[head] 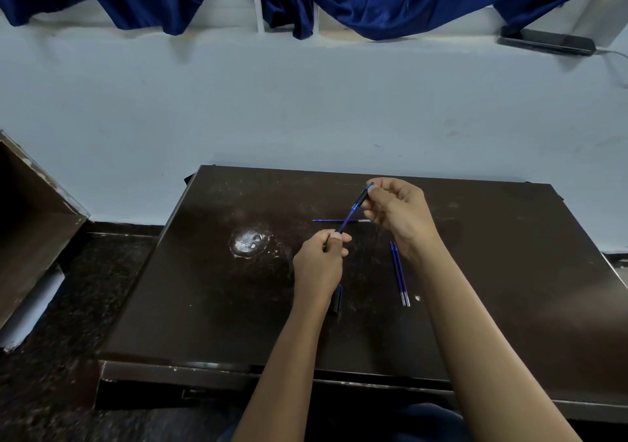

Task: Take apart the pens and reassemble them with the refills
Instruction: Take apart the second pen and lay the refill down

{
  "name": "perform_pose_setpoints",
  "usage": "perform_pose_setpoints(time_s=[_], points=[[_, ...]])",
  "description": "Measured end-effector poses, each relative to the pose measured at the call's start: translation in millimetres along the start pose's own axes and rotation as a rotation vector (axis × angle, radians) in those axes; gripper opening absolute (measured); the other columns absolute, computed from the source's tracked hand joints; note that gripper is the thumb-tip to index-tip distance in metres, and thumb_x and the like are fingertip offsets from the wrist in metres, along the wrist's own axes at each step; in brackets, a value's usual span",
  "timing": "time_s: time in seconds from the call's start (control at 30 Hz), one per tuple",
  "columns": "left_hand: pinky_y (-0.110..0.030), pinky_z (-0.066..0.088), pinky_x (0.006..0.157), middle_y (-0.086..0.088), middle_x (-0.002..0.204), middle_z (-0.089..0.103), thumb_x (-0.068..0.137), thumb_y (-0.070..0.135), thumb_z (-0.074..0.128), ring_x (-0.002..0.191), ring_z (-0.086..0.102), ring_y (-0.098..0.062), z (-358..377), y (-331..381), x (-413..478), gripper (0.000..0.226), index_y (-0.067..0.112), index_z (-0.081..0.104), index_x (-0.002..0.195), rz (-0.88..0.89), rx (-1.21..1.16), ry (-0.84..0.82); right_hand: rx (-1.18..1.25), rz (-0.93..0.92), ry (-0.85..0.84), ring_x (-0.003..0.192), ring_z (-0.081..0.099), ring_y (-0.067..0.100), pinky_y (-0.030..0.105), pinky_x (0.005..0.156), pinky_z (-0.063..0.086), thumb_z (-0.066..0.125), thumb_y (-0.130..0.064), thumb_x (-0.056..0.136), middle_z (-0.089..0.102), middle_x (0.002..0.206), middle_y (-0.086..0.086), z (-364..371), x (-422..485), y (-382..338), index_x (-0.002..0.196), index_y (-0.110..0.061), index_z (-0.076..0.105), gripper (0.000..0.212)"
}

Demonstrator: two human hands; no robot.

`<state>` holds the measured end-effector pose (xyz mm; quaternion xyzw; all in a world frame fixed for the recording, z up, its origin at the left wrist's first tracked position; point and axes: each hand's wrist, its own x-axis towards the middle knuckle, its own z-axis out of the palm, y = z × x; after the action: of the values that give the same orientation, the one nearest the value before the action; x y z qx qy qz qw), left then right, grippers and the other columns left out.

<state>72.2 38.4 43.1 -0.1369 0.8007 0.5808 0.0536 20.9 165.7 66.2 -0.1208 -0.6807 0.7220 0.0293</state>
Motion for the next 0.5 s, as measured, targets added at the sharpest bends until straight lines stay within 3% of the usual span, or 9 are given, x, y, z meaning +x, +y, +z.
perform_pose_setpoints(time_s=[0.23, 0.5], points=[[-0.016, 0.035, 0.06, 0.008, 0.073, 0.063, 0.1, 0.032, 0.041, 0.072, 0.055, -0.001, 2, 2, -3, 0.037, 0.015, 0.073, 0.091, -0.002, -0.034, 0.002, -0.053, 0.057, -0.079, 0.067, 0.062, 0.009, 0.02, 0.063, 0.055, 0.055, -0.008, 0.094, 0.063, 0.077, 0.005, 3, -4, 3, 0.1, -0.006, 0.063, 0.011], [-0.02, 0.035, 0.061, 0.007, 0.073, 0.066, 0.098, 0.029, 0.041, 0.073, 0.056, -0.002, -1, 9, -6, 0.034, 0.02, 0.068, 0.079, -0.039, -0.084, 0.001, 0.041, 0.16, -0.232, 0.07, 0.061, 0.008, 0.024, 0.073, 0.054, 0.056, -0.006, 0.093, 0.062, 0.076, 0.004, 4, -11, -4, 0.093, -0.013, 0.068, 0.014]])
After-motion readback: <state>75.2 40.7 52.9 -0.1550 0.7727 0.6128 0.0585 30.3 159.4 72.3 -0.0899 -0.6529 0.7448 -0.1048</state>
